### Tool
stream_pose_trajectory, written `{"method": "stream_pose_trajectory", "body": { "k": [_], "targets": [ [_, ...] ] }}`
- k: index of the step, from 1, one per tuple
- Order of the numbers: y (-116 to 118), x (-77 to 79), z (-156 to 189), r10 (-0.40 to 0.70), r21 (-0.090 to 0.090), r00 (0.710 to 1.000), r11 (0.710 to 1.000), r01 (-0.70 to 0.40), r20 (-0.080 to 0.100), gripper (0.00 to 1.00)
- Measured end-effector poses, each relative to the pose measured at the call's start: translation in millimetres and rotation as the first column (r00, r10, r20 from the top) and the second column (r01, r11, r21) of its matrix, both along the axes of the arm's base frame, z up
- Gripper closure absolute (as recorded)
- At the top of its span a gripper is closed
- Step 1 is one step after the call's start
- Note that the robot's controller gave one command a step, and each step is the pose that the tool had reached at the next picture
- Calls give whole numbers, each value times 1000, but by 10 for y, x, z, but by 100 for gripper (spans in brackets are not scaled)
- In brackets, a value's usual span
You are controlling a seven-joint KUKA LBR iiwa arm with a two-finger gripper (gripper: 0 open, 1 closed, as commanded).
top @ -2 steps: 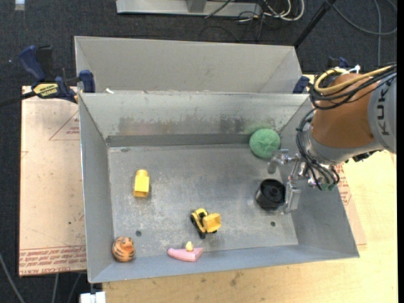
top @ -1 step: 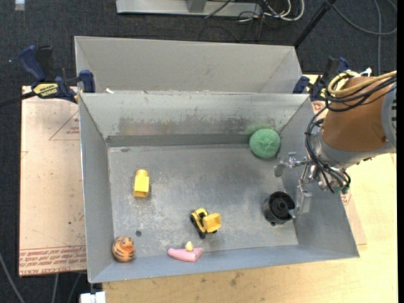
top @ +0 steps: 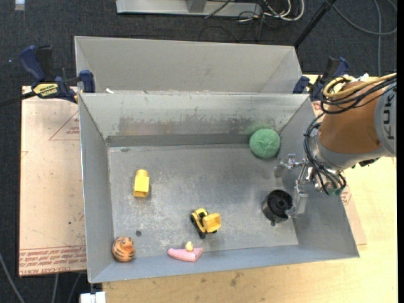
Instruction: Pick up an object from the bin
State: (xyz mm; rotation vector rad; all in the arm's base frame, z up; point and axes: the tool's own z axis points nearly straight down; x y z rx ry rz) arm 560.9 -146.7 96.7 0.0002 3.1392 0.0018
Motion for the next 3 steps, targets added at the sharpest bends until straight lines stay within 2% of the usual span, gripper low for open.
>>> {"method": "stream_pose_trajectory", "body": {
  "k": [1,3],
  "targets": [
    [-22,-114,-150,91,-2,996,996,-91,25,100],
    [-19,-124,-121,92,-1,996,996,-92,21,100]
  ]
}}
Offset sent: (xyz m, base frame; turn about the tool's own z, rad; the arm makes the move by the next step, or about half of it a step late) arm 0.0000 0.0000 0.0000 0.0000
